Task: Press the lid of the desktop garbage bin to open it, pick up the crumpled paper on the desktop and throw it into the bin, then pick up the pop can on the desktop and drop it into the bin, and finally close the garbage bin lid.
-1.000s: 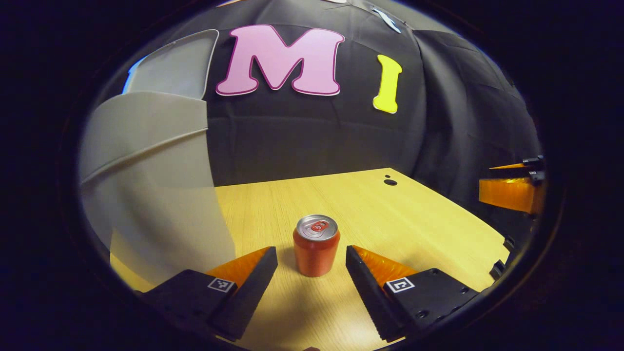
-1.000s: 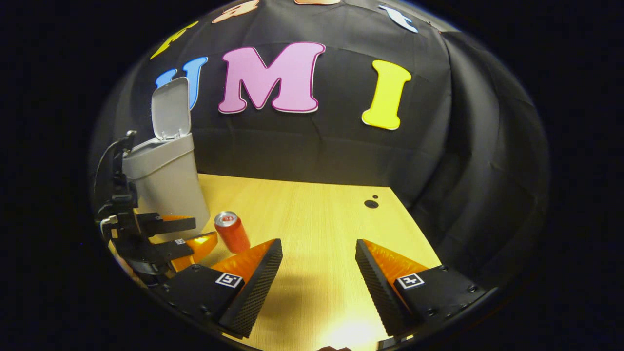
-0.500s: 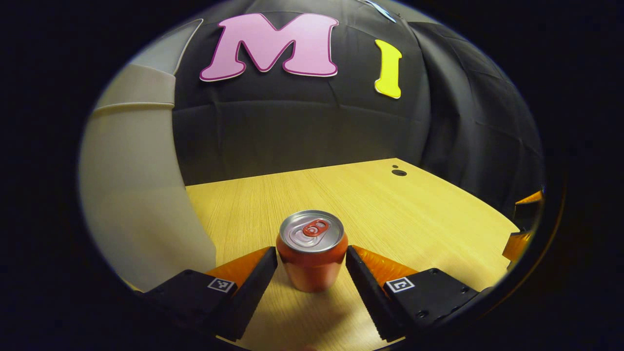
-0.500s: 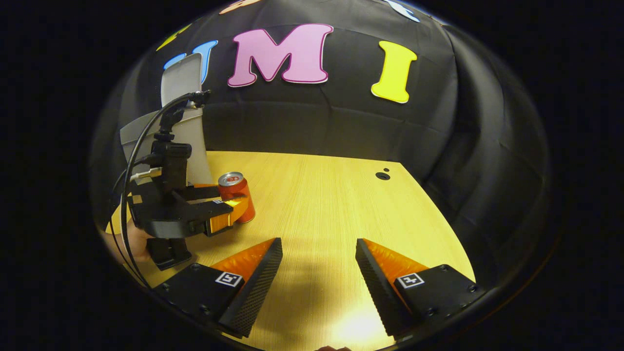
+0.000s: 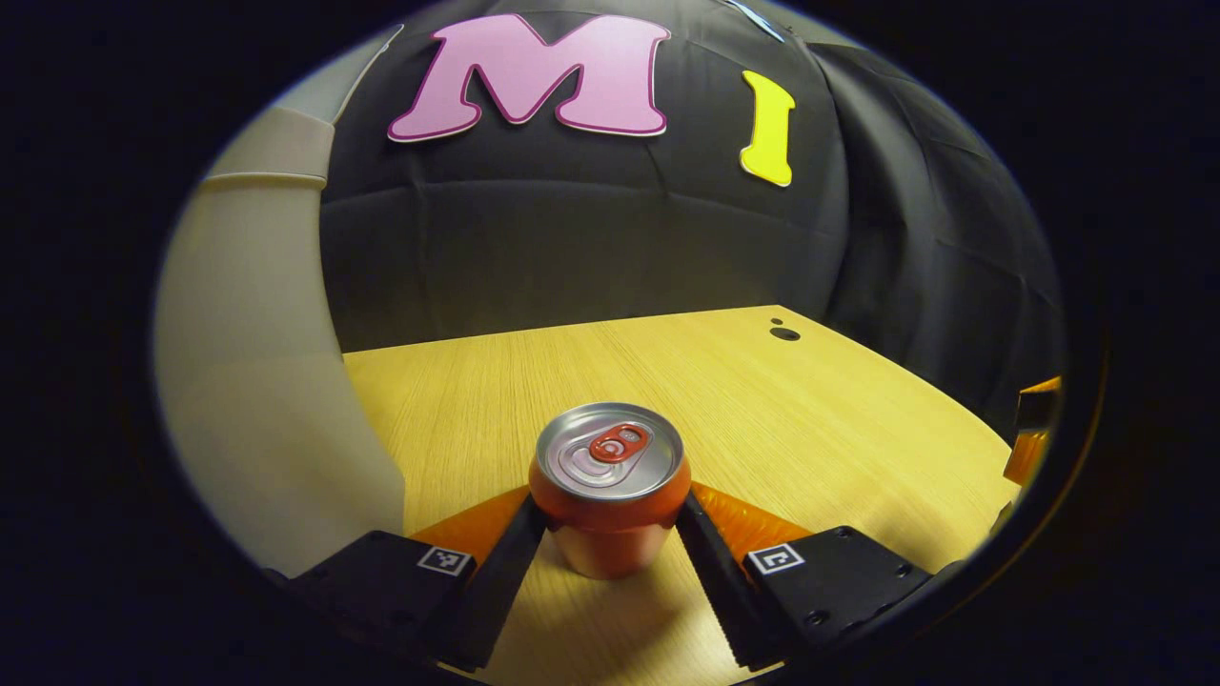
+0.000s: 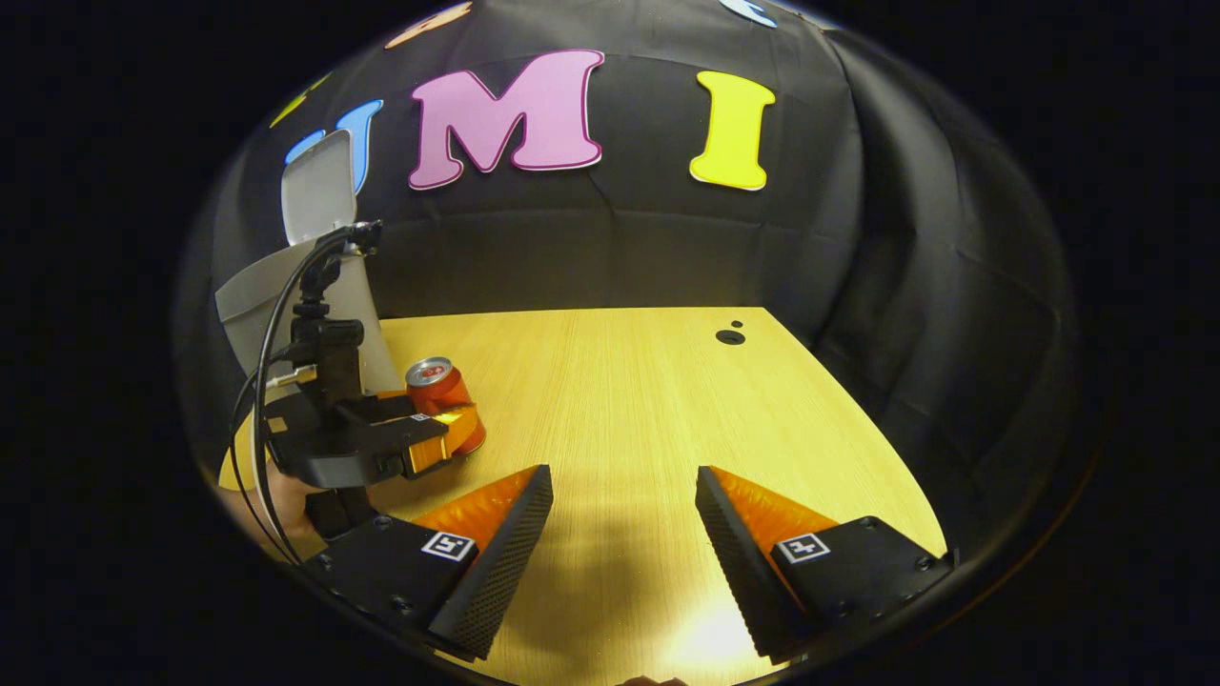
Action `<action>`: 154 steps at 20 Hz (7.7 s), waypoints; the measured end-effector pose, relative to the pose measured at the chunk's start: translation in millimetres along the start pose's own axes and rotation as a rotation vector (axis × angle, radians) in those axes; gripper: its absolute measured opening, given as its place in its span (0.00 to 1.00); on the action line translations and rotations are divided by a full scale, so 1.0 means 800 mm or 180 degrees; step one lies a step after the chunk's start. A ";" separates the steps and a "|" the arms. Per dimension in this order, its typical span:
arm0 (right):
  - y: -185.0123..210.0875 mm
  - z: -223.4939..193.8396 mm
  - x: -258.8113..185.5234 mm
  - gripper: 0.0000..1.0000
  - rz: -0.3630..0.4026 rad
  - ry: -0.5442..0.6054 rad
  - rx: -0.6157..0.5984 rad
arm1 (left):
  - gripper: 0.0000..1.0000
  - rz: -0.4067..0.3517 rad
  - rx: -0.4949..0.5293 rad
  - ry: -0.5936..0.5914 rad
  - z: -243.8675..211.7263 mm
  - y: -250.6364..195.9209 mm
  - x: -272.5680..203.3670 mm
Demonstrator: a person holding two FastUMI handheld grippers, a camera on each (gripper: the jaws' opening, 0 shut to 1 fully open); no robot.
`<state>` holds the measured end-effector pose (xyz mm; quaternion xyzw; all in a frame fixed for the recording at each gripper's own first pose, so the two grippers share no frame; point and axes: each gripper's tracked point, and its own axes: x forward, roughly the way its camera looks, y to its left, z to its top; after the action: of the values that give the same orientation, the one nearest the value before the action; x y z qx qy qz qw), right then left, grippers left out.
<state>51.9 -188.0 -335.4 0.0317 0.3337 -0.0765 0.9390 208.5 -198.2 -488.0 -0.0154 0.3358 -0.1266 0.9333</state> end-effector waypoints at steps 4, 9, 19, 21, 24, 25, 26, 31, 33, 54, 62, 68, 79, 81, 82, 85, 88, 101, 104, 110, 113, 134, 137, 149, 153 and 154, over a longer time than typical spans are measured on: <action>-0.008 0.012 -0.007 0.98 -0.0049 -0.0021 0.0026 | 0.90 -0.0022 0.0019 -0.0115 0.033 -0.004 -0.017; -0.005 0.039 -0.028 0.98 -0.0070 -0.0053 -0.0006 | 0.89 -0.0084 0.0141 -0.0421 0.108 -0.017 -0.079; 0.034 0.126 -0.100 0.98 0.0030 -0.0344 -0.0125 | 0.88 -0.0152 -0.0096 -0.1104 0.297 0.008 -0.255; 0.046 0.137 -0.120 0.98 0.0067 -0.0414 -0.0131 | 0.88 0.0001 -0.0215 -0.1274 0.333 0.050 -0.286; 0.071 0.153 -0.151 0.98 0.0143 -0.0545 0.0005 | 0.88 0.0300 -0.0182 -0.1489 0.376 0.125 -0.316; 0.082 0.155 -0.159 0.98 0.0176 -0.0572 0.0061 | 0.88 0.0392 -0.0148 -0.1497 0.382 0.151 -0.318; 0.091 0.157 -0.167 0.98 0.0209 -0.0586 0.0113 | 0.88 0.0476 -0.0123 -0.1485 0.384 0.173 -0.318; 0.109 0.184 -0.217 0.98 0.0232 -0.0860 0.0217 | 0.88 0.0850 -0.0141 -0.1233 0.345 0.285 -0.290; 0.107 0.184 -0.230 0.98 0.0201 -0.0900 0.0218 | 0.88 0.0914 -0.0102 -0.1141 0.331 0.307 -0.286; 0.107 0.250 -0.235 0.98 0.0139 -0.1204 0.0078 | 0.94 0.1296 0.0102 -0.1837 0.445 0.342 -0.338; 0.135 0.314 -0.214 0.98 0.0295 -0.1394 -0.0102 | 0.93 0.1083 0.0232 -0.2012 0.518 0.347 -0.301; 0.143 0.280 -0.193 0.98 0.0329 -0.1144 -0.0137 | 0.95 0.0912 0.0167 -0.1701 0.507 0.358 -0.249; 0.156 0.224 -0.190 0.98 0.0473 -0.0858 0.0004 | 0.95 0.0738 -0.0184 -0.1084 0.394 0.313 -0.316; 0.149 0.219 -0.193 0.98 0.0434 -0.0867 -0.0035 | 0.95 0.0787 -0.0150 -0.1046 0.370 0.307 -0.322; 0.147 0.214 -0.194 0.98 0.0426 -0.0839 -0.0047 | 0.95 0.0811 -0.0141 -0.1014 0.356 0.304 -0.323; 0.142 0.203 -0.199 0.98 0.0407 -0.0793 -0.0014 | 0.95 0.0846 -0.0260 -0.0893 0.310 0.292 -0.325; 0.136 0.189 -0.203 0.98 0.0360 -0.0739 -0.0052 | 0.98 0.0854 -0.0419 -0.0757 0.260 0.287 -0.324; 0.139 0.154 -0.199 0.98 0.0396 -0.0548 -0.0110 | 0.98 0.0826 -0.0027 -0.0783 0.202 0.269 -0.317; 0.142 0.147 -0.198 0.98 0.0410 -0.0508 -0.0079 | 0.98 0.0822 -0.0079 -0.0898 0.201 0.271 -0.318; 0.147 0.142 -0.196 0.98 0.0460 -0.0496 -0.0041 | 0.98 0.0910 -0.0015 -0.1049 0.196 0.266 -0.315; 0.143 0.151 -0.196 0.98 0.0461 -0.0552 0.0020 | 0.98 0.0934 -0.0037 -0.1041 0.204 0.267 -0.316; 0.120 0.225 -0.250 0.98 0.0662 -0.1483 -0.0092 | 0.95 0.1075 -0.0072 -0.2112 0.292 0.052 -0.555; 0.118 0.235 -0.275 0.98 0.0548 -0.1640 -0.0068 | 0.95 0.0945 -0.0087 -0.2091 0.292 0.043 -0.560; 0.172 0.219 -0.356 0.98 0.0467 -0.1988 -0.0156 | 0.95 0.0865 -0.0042 -0.2153 0.254 0.080 -0.631; 0.169 0.204 -0.373 0.97 0.0417 -0.1935 -0.0138 | 0.95 0.0824 0.0095 -0.2226 0.251 0.078 -0.650; 0.171 0.201 -0.377 0.98 0.0408 -0.1936 -0.0158 | 0.95 0.0816 0.0145 -0.2212 0.249 0.078 -0.653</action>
<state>-56.6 -33.9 -19.4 0.0053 0.0365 -0.0149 0.9992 -39.5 -20.2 -15.7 0.0054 -0.0047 -0.0033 1.0000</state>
